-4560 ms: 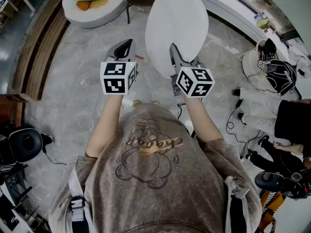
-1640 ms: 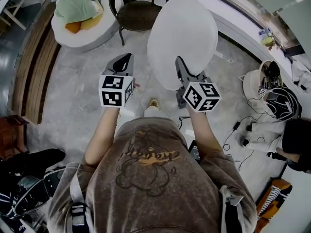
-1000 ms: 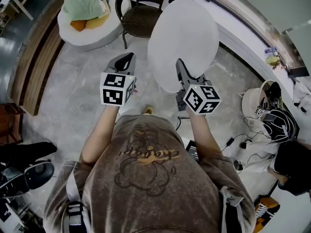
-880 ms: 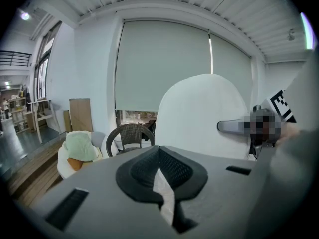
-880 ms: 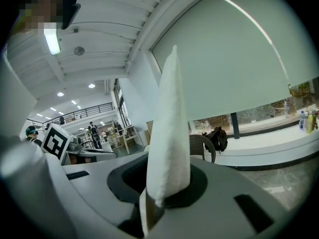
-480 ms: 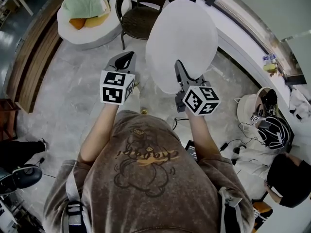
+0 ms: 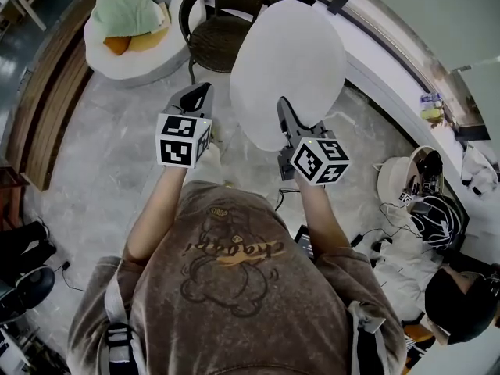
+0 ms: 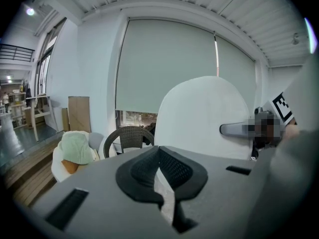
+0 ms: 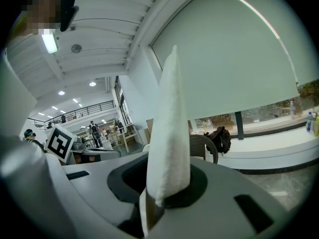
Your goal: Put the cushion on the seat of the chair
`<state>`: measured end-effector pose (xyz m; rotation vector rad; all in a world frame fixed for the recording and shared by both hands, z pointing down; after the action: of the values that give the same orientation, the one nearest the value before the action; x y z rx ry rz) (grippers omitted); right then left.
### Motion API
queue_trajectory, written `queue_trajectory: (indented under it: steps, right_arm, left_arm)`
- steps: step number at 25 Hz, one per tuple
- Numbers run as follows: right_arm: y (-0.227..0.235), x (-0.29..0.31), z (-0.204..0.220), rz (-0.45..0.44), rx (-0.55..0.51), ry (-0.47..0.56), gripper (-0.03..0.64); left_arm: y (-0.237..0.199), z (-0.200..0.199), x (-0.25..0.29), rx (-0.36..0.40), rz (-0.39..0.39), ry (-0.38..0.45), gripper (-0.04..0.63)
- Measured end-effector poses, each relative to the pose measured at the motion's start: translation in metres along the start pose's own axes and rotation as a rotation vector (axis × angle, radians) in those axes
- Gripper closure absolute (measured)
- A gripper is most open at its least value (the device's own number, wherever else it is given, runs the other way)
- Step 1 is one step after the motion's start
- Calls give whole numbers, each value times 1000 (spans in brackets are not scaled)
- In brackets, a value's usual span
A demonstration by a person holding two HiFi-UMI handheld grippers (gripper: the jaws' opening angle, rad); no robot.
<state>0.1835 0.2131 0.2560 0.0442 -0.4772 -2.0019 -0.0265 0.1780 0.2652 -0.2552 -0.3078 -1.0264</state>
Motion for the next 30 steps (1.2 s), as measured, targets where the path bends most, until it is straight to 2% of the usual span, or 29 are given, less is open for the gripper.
queue_trajectory:
  steps: [12, 21, 30]
  right_arm:
    - [28, 89, -17, -3, 29, -28, 551]
    - [51, 164, -25, -5, 95, -56, 551]
    - [66, 236, -32, 41, 111, -58, 551]
  left_arm:
    - [-54, -24, 81, -14, 41, -26, 589]
    - [-105, -43, 144, -16, 76, -69, 589]
    - [-162, -53, 204, -3, 114, -117, 589]
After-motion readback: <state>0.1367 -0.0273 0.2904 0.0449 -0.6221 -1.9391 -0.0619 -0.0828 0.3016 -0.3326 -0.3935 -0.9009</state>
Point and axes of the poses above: the fingertips, and each gripper's own axes: x forward along the fingers, y to its right, z out of its underside, the point moved 5 cm from there along -x, backward along the fingers, and after that the axes turned 4 degrees about y, right-handed, at the moved point
